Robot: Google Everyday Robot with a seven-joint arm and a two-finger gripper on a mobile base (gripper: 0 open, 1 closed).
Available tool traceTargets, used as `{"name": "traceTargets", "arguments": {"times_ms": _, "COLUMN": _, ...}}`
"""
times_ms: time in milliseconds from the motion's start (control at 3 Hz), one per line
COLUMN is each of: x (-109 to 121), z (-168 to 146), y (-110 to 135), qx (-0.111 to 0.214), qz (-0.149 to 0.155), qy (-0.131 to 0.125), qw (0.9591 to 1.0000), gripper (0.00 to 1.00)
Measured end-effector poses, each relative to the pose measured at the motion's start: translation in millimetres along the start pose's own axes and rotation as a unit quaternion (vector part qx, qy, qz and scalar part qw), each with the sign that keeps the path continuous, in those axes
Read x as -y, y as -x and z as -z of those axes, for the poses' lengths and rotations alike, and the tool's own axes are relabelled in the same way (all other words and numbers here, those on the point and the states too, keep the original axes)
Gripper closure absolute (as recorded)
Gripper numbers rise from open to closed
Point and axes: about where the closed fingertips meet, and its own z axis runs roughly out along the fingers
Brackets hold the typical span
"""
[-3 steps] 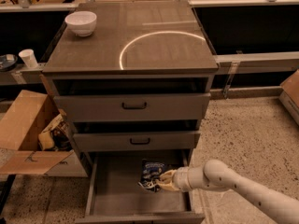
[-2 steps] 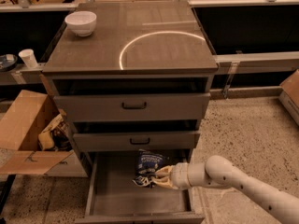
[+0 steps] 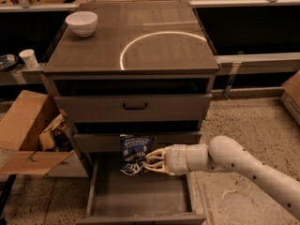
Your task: Pick blue chip bag from bottom drawer and place on counter
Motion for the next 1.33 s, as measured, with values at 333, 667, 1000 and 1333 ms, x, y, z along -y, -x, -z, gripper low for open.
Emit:
{"name": "traceTargets", "arguments": {"times_ms": 333, "x": 0, "z": 0, "y": 0, "qx": 0.000, "qz": 0.000, "qy": 0.000, "qw": 1.0000, "gripper": 1.00}}
{"name": "traceTargets", "arguments": {"times_ms": 667, "x": 23, "z": 2, "y": 27, "qx": 0.013, "qz": 0.032, "qy": 0.001, "qw": 0.9994, "gripper": 1.00}}
{"name": "traceTargets", "arguments": {"times_ms": 1000, "x": 84, "z": 8, "y": 110, "qx": 0.026, "qz": 0.123, "qy": -0.005, "qw": 0.9920, "gripper": 1.00}}
{"name": "traceTargets", "arguments": {"times_ms": 1333, "x": 119, "z": 12, "y": 171, "qx": 0.028, "qz": 0.186, "qy": -0.007, "qw": 0.9821, "gripper": 1.00}}
